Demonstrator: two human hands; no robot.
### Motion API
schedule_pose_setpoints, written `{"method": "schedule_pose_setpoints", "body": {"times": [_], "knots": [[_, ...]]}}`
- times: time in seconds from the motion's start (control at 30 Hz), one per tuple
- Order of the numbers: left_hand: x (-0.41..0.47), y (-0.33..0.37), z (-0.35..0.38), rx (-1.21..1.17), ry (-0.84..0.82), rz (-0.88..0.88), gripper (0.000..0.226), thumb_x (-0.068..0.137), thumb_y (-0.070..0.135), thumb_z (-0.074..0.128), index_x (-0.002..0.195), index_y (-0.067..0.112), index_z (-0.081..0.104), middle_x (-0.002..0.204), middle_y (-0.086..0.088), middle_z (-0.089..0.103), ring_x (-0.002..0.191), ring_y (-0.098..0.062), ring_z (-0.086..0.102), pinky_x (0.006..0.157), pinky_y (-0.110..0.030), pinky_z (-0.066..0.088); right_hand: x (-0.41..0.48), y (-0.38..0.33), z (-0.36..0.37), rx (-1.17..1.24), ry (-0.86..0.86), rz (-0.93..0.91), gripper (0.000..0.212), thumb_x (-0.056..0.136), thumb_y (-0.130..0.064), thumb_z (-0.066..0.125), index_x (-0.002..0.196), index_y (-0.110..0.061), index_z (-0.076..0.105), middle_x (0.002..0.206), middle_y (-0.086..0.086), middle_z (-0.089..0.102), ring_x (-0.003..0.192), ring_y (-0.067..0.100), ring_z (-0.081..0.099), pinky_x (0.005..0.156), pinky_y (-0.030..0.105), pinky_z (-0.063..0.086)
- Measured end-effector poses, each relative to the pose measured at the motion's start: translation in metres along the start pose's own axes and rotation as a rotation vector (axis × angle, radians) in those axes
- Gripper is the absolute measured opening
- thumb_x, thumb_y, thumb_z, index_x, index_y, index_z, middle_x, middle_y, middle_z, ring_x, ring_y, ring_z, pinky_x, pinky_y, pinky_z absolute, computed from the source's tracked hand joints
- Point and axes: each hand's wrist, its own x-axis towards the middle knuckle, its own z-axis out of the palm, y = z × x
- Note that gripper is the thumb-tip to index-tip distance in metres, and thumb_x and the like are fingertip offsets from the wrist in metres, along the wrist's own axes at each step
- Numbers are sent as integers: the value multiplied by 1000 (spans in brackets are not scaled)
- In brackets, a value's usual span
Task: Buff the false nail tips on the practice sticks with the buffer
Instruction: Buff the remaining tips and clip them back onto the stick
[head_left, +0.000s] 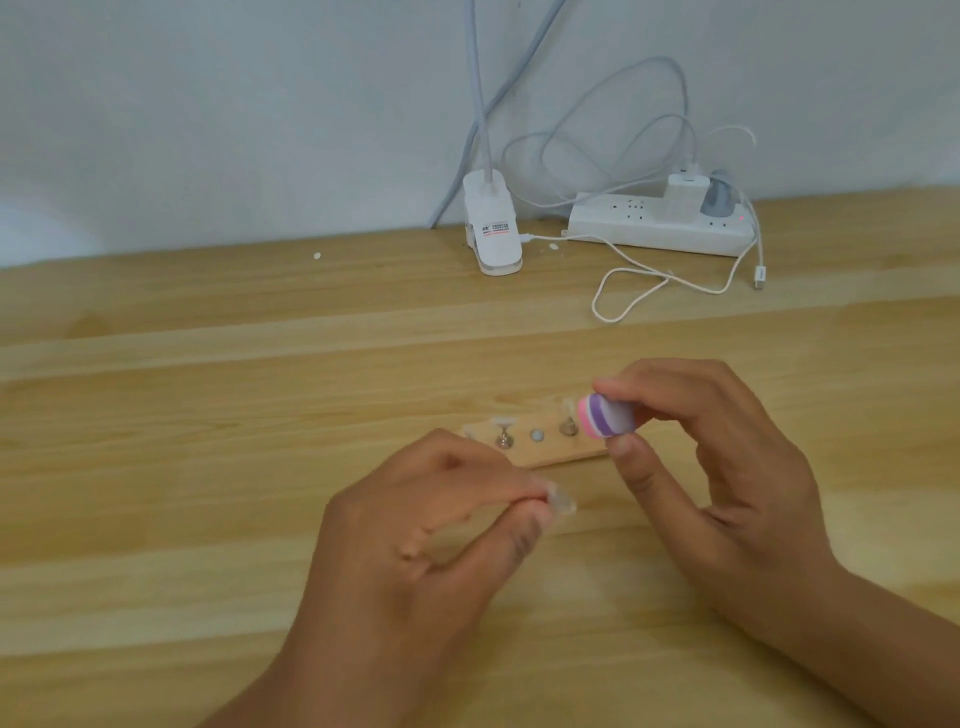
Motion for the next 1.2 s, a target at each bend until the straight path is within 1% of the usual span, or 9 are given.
{"method": "schedule_pose_setpoints", "body": {"times": [0.13, 0.27, 0.6, 0.7, 0.8, 0.9, 0.97, 1.07, 1.2], "knots": [[-6, -12, 7, 5, -22, -71, 9, 84, 21, 68, 83, 30, 72, 84, 15, 67, 76, -7, 62, 60, -22, 45, -3, -3, 3, 52, -114, -74, 29, 93, -6, 56, 120, -14, 60, 115, 1, 61, 107, 10, 59, 94, 17, 43], [-9, -14, 9, 18, -58, -55, 9, 88, 32, 64, 90, 33, 72, 80, 14, 65, 68, -3, 55, 61, -10, 38, -6, 0, 5, 14, -297, -149, 30, 94, -1, 55, 120, -9, 66, 117, 8, 64, 110, 18, 62, 92, 31, 51], [-7, -20, 9, -13, -28, -105, 10, 83, 23, 70, 88, 26, 78, 80, 13, 65, 70, -7, 57, 61, -12, 40, -8, -1, 4, -94, -275, -155, 32, 86, 12, 63, 113, -4, 71, 113, 8, 68, 105, 16, 65, 89, 29, 53], [-6, -18, 9, -36, -53, -88, 12, 84, 36, 65, 90, 35, 75, 80, 14, 65, 70, -9, 57, 60, -14, 41, -8, -6, 5, -77, -285, -198, 28, 93, 7, 59, 115, -4, 70, 114, 5, 67, 104, 15, 65, 91, 23, 51], [-6, -20, 10, -32, -57, -88, 9, 84, 33, 69, 90, 37, 74, 78, 16, 63, 68, -6, 55, 59, -11, 39, -7, -6, 3, -116, -304, -175, 27, 92, 9, 60, 112, -4, 73, 113, 4, 68, 101, 16, 67, 87, 27, 54], [-8, -19, 10, -12, -78, -52, 13, 86, 38, 61, 90, 33, 72, 78, 12, 62, 71, -9, 56, 62, -16, 42, -5, -15, 4, 53, -294, -61, 26, 107, -22, 47, 109, -24, 73, 108, -22, 67, 99, -4, 64, 88, 12, 50], [-9, -17, 10, 12, -88, -34, 17, 88, 39, 57, 90, 29, 71, 78, 11, 61, 73, -12, 57, 63, -21, 43, -2, -15, 4, 41, -301, -70, 27, 108, -28, 43, 112, -24, 69, 112, -20, 65, 103, -11, 59, 89, 11, 50], [-9, -18, 11, 33, -68, -27, 11, 88, 33, 58, 87, 31, 68, 78, 17, 56, 72, -10, 52, 64, -19, 41, -3, -7, 1, -104, -276, -137, 26, 99, 1, 54, 112, -10, 74, 114, -4, 68, 106, 7, 63, 90, 25, 53], [-9, -18, 11, -15, -76, -38, 15, 88, 36, 57, 88, 29, 70, 79, 11, 60, 73, -12, 56, 64, -23, 44, -10, -12, 3, -19, -290, -221, 24, 106, -11, 49, 118, -20, 68, 119, -8, 64, 109, 9, 64, 91, 22, 51]]}}
